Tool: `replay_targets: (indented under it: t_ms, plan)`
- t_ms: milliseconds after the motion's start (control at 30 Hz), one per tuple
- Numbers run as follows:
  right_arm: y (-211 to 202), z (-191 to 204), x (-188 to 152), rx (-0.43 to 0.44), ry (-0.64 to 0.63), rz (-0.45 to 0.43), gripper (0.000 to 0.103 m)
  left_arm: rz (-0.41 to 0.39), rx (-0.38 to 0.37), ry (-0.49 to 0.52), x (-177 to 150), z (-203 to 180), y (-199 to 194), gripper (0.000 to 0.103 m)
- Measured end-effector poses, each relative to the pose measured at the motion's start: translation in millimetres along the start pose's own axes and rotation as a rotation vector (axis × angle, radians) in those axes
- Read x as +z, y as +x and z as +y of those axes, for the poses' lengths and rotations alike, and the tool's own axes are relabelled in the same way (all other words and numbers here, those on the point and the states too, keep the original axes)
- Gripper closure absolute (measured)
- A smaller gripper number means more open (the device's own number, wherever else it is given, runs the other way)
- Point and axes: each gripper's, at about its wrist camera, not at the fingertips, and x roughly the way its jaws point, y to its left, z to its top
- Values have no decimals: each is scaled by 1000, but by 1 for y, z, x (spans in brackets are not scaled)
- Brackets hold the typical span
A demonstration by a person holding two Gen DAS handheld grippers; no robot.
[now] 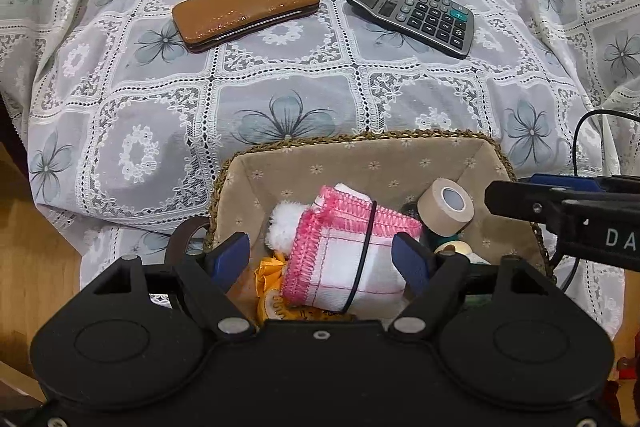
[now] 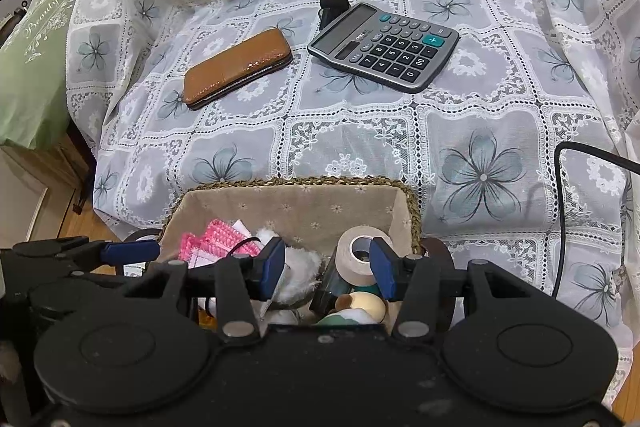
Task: Organize soft objects
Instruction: 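Lower the towel bundle and tape roll into the basket, opening both grippers, then withdraw both grippers from the basket toward the calculator and green tape roll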
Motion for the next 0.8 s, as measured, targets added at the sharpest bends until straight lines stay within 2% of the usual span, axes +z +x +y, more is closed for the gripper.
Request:
replay_targets:
  t_ms: [500, 800]
  plan:
    - [0, -5, 3, -16, 22, -31, 55, -64, 65, -9, 12, 3, -8, 29]
    - [3, -11, 28, -44, 19, -100, 55, -142, 115, -8, 37, 10, -7, 29]
